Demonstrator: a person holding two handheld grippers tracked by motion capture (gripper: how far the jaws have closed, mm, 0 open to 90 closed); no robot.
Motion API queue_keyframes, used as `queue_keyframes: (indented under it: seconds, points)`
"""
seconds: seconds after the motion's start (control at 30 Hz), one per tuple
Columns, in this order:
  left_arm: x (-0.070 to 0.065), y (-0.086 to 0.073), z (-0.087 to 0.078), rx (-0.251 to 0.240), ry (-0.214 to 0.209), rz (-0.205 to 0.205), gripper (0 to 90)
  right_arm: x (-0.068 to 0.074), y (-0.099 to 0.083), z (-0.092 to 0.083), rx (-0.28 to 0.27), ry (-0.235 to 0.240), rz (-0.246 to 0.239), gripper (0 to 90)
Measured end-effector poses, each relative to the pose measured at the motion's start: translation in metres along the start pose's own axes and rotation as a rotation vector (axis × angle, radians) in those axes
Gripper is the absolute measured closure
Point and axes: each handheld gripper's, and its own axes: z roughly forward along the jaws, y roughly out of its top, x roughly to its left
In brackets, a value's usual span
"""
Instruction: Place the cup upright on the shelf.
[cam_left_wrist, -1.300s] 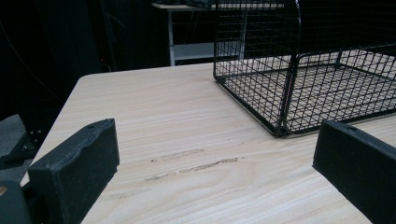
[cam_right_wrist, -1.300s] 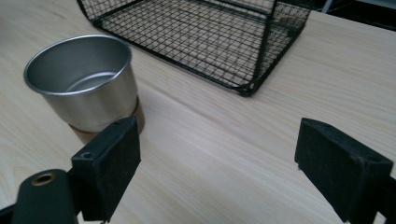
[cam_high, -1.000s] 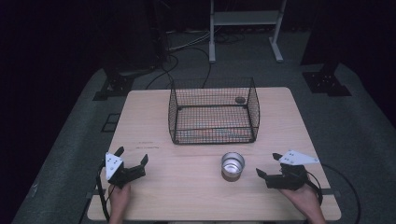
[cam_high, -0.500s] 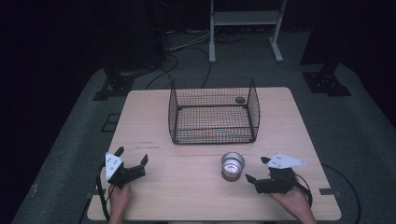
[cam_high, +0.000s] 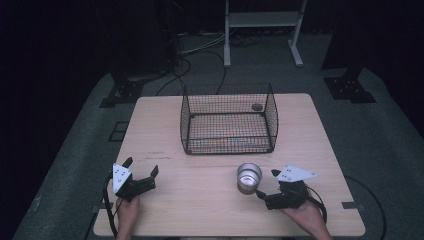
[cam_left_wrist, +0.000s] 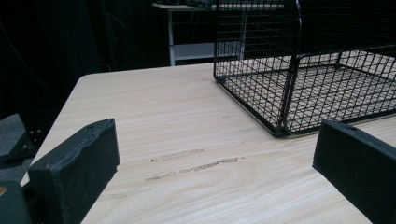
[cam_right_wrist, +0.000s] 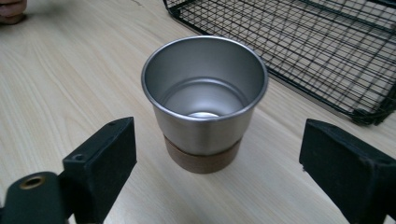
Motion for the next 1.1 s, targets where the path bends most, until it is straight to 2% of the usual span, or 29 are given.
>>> queue_keyframes:
  seconds: [0.43,0.8,1.1]
  points:
    - [0.0,0.0,0.0,0.0,-0.001,0.0,0.0,0.009,0.003,0.015,0.018,-0.011,-0.021,7.8]
    - [0.0,0.0,0.0,-0.001,-0.001,0.0,0.0,0.013,0.004,0.026,0.017,-0.033,0.005,3.1]
    - [0.0,0.0,0.0,0.0,-0.001,0.0,0.0,0.016,0.004,0.031,0.02,-0.044,-0.007,2.7]
